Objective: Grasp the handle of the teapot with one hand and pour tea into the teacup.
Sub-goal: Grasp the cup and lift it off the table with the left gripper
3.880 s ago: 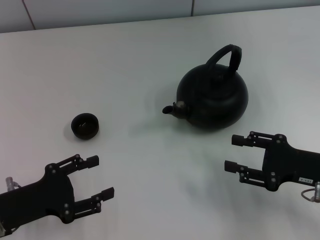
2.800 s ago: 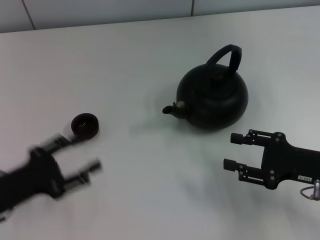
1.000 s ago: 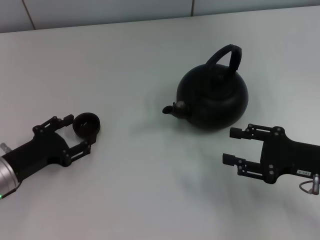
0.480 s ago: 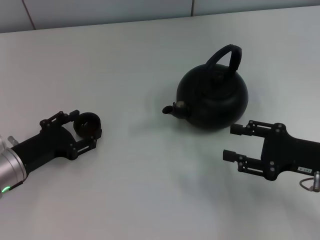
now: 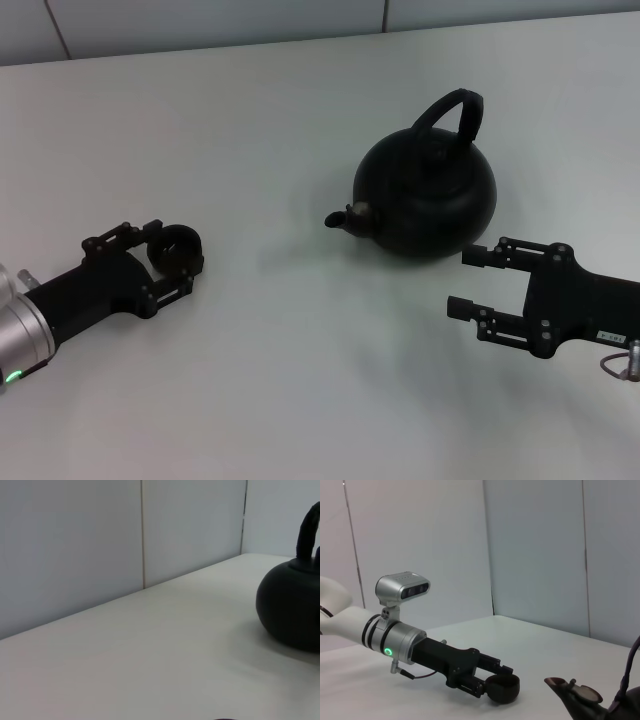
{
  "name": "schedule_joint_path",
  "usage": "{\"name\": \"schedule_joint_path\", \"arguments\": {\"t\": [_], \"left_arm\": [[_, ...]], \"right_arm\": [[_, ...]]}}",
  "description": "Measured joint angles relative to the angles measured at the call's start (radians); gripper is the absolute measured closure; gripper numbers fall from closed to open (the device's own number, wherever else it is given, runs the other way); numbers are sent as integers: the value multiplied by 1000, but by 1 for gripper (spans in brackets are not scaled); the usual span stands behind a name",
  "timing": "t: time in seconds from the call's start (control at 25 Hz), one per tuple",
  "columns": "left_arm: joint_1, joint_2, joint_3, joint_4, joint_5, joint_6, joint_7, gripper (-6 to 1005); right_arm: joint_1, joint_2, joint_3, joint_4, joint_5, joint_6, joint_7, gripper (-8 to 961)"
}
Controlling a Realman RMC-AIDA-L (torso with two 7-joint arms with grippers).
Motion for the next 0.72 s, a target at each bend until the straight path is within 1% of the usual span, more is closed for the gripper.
{"name": "schedule_joint_path", "arguments": {"t": [0.56,0.72], "left_arm": [[-4,0,1,-2,0,36,0,309],[-33,-1,2,-28,0,60,0,309]], "right_arm": [[-3,0,0,0,0,0,0,323],[-3,0,0,0,0,1,0,323]]}}
